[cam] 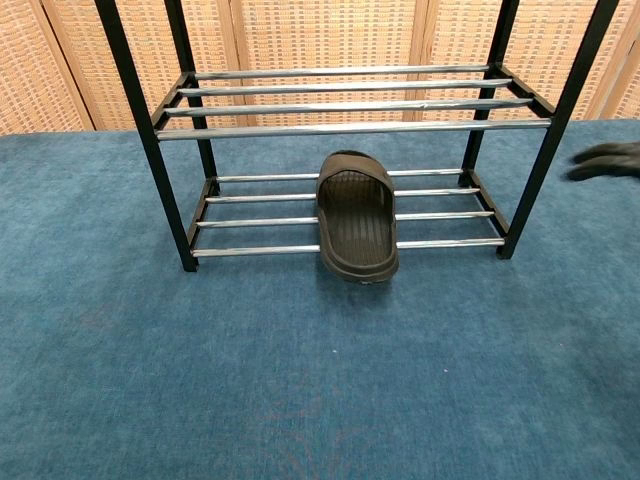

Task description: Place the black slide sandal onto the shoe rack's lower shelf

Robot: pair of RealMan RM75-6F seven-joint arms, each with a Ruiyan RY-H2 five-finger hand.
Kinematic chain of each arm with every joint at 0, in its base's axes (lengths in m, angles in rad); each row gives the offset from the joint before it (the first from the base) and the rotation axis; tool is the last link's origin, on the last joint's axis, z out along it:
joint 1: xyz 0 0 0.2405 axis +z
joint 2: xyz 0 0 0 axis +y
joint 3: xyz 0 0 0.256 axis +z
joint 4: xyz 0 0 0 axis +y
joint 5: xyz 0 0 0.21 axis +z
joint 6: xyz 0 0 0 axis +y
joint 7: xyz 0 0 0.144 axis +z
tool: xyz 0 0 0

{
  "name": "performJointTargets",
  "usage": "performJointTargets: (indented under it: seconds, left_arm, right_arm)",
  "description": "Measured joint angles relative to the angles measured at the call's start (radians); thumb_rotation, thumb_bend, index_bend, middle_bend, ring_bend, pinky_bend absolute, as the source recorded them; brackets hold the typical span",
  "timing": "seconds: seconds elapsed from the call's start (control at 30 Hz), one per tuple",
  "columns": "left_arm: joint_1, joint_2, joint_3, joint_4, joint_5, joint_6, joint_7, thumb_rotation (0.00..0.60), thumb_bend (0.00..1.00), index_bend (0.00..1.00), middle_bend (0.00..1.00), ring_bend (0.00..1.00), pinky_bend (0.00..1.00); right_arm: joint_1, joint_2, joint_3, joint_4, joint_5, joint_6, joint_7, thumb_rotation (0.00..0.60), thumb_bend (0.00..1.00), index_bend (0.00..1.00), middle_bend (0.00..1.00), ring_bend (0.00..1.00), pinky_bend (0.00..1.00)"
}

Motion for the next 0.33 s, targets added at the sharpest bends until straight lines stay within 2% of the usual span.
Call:
performJointTargets:
  seconds: [0.17, 0.33]
  left_arm:
    - [0.019, -0.019, 0.003, -0.002, 0.015, 0.036, 0.047, 0.600, 0.17, 0.00, 0.00, 0.00, 0.00]
    - [0.030, -0.039, 0.007, -0.006, 0.020, 0.050, 0.089, 0.600, 0.17, 0.00, 0.00, 0.00, 0.00]
  right_arm:
    - [-0.136, 0.065, 0.000, -0.065, 0.083, 0.138, 0.070, 0.600, 0.00, 0.00, 0.00, 0.00, 0.00]
    - [-0.202, 0.104, 0.048, -0.098, 0.141, 0.198, 0.130, 0.600, 0.00, 0.00, 0.00, 0.00, 0.00]
